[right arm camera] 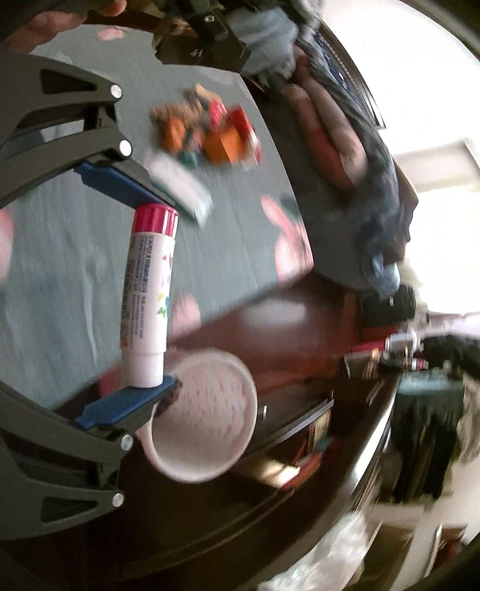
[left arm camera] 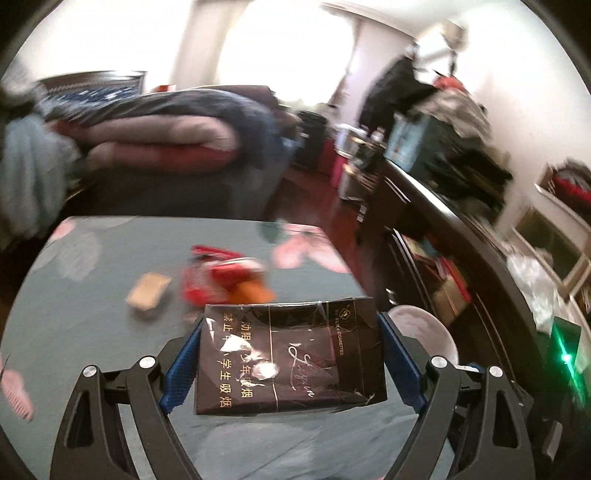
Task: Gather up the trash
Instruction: 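Carry the pack with the left tool while the right tool carries the tube, release both into the bin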
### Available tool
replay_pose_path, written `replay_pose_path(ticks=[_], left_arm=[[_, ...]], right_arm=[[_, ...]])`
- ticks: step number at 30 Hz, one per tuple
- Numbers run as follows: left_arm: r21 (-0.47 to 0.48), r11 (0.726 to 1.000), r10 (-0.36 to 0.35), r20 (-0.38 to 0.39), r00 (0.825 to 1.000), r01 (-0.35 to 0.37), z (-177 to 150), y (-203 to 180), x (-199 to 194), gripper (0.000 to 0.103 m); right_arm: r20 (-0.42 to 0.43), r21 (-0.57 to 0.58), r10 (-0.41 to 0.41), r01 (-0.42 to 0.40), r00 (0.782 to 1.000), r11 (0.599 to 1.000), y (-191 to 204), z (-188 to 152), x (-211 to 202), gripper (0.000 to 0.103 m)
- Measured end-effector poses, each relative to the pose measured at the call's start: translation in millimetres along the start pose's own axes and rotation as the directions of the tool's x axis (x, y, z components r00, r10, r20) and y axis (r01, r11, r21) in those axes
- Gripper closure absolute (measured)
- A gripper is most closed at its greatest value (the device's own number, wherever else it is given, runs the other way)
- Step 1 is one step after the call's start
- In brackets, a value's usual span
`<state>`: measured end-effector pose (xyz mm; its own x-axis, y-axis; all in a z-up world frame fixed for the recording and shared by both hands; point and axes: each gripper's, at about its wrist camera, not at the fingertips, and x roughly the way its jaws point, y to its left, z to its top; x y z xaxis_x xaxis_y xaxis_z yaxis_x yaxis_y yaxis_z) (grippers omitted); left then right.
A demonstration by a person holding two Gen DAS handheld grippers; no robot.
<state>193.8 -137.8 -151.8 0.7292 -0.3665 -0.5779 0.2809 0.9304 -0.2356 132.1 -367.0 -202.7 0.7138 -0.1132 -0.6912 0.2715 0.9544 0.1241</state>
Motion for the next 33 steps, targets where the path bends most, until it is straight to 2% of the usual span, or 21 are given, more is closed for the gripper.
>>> replay_pose_path(ticks=[6,16,19,25,29,33], left_arm=[[0.113,0.987,-0.105,-0.068,0.992,0.113,15,-84,58,0.015],[0.185,0.965,-0.149,-0.204,0.968,0.187,22,-182,166,0.015],[0.197,0.961,-0.145,-0.235,0.961,0.193,19,-198,189,0.015],[0.175,0.956,-0.171,-0.313,0.934,0.234,19,-217,231,0.012],[0.133,0.957,-0.206,-0.312,0.928,0.258,24,-219,237,0.004],[0.133,0.955,-0.213,-0.315,0.925,0.265,26,-222,238,0.004]], right_arm=[[-0.010,0.045,-0.062,0.062,0.998,0.997,-69,5,21,0.015],[-0.003,0.069,-0.099,0.099,0.995,0.993,-129,13,66,0.015],[-0.008,0.076,-0.116,0.116,0.993,0.990,-141,18,84,0.015],[-0.035,0.081,-0.159,0.161,0.987,0.984,-160,22,121,0.014],[-0.028,0.076,-0.168,0.169,0.985,0.983,-166,19,132,0.010],[-0.022,0.075,-0.179,0.180,0.984,0.981,-168,19,135,0.009]])
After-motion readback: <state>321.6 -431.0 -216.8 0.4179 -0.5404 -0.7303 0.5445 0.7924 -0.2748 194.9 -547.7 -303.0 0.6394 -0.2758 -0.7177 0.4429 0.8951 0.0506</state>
